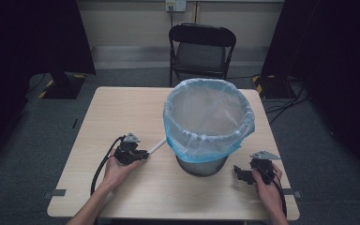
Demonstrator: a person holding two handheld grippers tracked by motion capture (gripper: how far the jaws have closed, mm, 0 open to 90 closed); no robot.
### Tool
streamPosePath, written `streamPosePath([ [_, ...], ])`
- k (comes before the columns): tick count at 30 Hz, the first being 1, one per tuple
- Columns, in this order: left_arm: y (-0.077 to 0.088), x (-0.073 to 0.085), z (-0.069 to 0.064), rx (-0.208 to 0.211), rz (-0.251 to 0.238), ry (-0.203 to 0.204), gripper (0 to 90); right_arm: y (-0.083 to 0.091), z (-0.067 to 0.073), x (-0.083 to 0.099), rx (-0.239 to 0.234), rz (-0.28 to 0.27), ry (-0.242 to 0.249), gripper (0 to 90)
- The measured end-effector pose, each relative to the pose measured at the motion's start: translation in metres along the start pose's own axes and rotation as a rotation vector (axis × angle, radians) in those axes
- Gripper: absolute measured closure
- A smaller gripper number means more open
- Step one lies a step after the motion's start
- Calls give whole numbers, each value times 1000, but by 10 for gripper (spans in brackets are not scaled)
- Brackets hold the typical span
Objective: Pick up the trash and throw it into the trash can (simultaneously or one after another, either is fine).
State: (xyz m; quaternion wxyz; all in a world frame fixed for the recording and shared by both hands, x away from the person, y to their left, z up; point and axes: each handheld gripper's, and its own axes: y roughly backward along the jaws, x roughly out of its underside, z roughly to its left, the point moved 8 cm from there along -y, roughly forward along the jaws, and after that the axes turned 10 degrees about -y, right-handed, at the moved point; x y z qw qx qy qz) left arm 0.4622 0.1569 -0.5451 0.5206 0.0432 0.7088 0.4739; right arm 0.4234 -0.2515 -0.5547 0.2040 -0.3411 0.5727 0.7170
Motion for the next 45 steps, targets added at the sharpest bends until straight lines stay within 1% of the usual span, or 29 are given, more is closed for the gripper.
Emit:
streamPosePath([
  [1,0,0,0,0,0,0,808,0,0,0,0,0,0,104],
  [4,1,1,3,-8,-9,24,807,0,0,0,0,0,0,104],
  [5,2,0,3,-4,-21,33,807,0,0,0,0,0,0,104],
  [11,6,-2,5,-11,-42,36,807,0,0,0,0,0,0,104],
  [14,12,-6,6,-3,-78,54,807,0,0,0,0,0,0,104],
  [15,12,-6,6,-3,-78,54,806,0,0,0,0,0,0,104],
  [16,16,-7,8,-7,-94,61,806,0,0,0,0,0,0,104],
  [18,17,-8,9,-6,-101,64,806,0,0,0,0,0,0,104],
  [20,21,-9,12,-10,-127,88,805,0,0,0,0,0,0,104],
  [22,22,-10,13,-12,-133,92,805,0,0,0,0,0,0,104],
  [26,28,-14,17,-16,-161,108,806,0,0,0,0,0,0,104],
  [29,31,-14,19,-21,-170,113,807,0,0,0,0,0,0,104],
  [30,33,-15,20,-21,-182,129,807,0,0,0,0,0,0,104],
  [32,34,-15,21,-23,-184,133,807,0,0,0,0,0,1,104],
  [33,35,-16,21,-16,-199,150,807,0,0,0,0,0,0,104],
  [36,38,-18,22,-21,-206,140,807,0,0,0,0,0,1,104],
  [38,39,-19,22,-20,-211,145,806,0,0,0,0,0,0,104],
  [39,42,-20,23,-26,-216,143,806,0,0,0,0,0,-1,104],
  [40,46,-23,24,-25,-237,149,807,0,0,0,0,0,0,104],
  [41,46,-23,24,-25,-237,149,807,0,0,0,0,0,0,104],
  [42,51,-24,26,-32,-249,144,807,0,0,0,0,0,0,104],
  [45,57,-25,29,-33,-273,155,806,0,0,0,0,0,0,104],
])
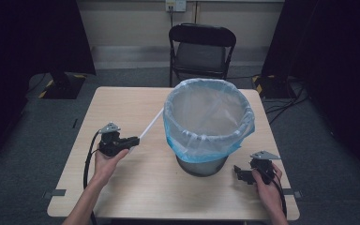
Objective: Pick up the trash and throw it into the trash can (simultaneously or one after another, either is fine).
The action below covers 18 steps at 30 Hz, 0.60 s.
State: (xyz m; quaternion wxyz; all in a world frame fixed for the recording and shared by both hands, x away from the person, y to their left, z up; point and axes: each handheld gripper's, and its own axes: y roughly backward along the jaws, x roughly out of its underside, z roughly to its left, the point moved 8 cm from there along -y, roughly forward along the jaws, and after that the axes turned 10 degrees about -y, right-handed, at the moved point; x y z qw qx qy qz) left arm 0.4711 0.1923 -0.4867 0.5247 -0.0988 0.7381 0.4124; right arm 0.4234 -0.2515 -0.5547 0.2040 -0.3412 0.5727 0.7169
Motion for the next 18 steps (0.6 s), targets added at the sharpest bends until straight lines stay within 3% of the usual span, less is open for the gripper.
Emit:
streamPosePath([
  [4,6,-5,0,4,-33,14,805,0,0,0,0,0,-1,104],
  [18,23,-21,-3,0,-100,-11,805,0,0,0,0,0,0,104],
])
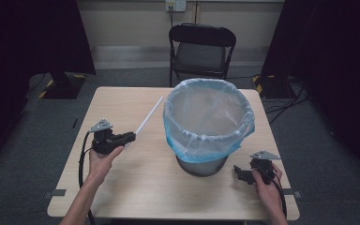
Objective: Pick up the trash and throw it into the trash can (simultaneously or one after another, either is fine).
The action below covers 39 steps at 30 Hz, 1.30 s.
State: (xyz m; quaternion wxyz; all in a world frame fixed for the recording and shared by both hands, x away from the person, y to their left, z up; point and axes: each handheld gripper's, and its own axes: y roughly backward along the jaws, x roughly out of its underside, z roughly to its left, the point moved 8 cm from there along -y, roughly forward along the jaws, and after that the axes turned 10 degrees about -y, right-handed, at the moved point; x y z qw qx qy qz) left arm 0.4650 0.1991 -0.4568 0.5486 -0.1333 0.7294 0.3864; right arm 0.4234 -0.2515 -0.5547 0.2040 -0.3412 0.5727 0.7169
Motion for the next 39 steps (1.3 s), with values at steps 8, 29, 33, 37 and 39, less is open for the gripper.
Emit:
streamPosePath([
  [8,8,-14,-3,-6,-35,-14,805,0,0,0,0,0,0,104],
  [29,42,-52,-20,8,-162,-54,805,0,0,0,0,0,0,104],
  [33,47,-57,-21,7,-176,-66,805,0,0,0,0,0,0,104],
  [37,52,-60,-21,7,-195,-64,805,0,0,0,0,0,0,104],
  [39,53,-61,-20,5,-199,-60,804,0,0,0,0,0,0,104],
])
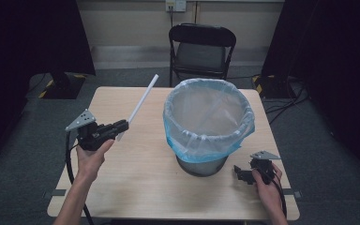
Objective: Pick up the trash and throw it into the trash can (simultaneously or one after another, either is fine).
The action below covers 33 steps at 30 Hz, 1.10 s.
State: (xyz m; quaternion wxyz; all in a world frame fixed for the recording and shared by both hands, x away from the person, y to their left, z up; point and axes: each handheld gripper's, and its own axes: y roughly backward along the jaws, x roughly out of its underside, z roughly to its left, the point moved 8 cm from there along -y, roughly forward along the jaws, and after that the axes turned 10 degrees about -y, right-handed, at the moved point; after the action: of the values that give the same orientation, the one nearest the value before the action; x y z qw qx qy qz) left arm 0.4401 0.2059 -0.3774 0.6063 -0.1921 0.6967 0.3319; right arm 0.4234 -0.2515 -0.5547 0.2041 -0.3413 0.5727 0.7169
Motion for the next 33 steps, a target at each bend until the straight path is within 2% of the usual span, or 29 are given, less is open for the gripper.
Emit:
streamPosePath([
  [4,4,-9,-1,6,-17,-10,804,0,0,0,0,0,0,104],
  [5,7,-14,-2,10,-37,-6,804,0,0,0,0,0,-1,104],
  [8,9,-19,-3,8,-42,-23,804,0,0,0,0,0,0,104],
  [13,12,-33,-4,11,-78,-18,804,0,0,0,0,0,0,104],
  [14,12,-35,-5,13,-78,-29,804,0,0,0,0,0,0,104],
  [18,12,-42,-5,20,-94,-40,804,0,0,0,0,0,0,104],
  [25,20,-53,-4,32,-131,-37,804,0,0,0,0,0,0,104],
  [28,19,-60,-8,53,-152,-45,804,0,0,0,0,0,0,104],
  [32,16,-70,-14,63,-161,-72,804,0,0,0,0,0,0,104],
  [33,15,-73,-16,63,-167,-66,805,0,0,0,0,0,0,104],
])
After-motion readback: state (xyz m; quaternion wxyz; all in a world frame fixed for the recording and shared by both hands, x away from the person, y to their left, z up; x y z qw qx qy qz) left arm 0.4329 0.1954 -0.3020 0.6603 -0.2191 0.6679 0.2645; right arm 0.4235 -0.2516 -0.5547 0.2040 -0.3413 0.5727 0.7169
